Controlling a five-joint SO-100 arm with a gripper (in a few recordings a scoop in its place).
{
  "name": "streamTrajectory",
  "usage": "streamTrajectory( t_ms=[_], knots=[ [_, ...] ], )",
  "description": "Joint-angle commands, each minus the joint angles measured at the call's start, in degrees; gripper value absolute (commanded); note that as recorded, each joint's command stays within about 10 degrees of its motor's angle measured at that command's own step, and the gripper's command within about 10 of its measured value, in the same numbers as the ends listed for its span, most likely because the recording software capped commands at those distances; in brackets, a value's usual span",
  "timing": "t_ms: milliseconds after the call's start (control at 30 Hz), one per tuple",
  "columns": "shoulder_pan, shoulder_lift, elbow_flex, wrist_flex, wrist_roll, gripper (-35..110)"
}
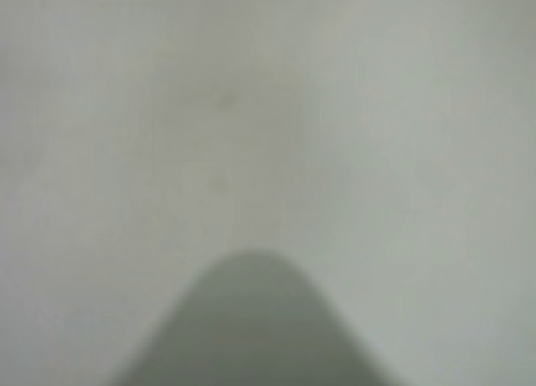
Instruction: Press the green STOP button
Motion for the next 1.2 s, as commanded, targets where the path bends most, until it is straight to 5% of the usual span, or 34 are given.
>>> streamTrajectory(
  t_ms=[0,533,1167],
  knots=[
    [1.14,-2.99,-9.82,2.72,-1.23,0],
    [2.90,-25.49,-40.23,17.58,-3.34,0],
    [2.37,-30.50,-74.95,17.75,-2.72,0]
  ],
)
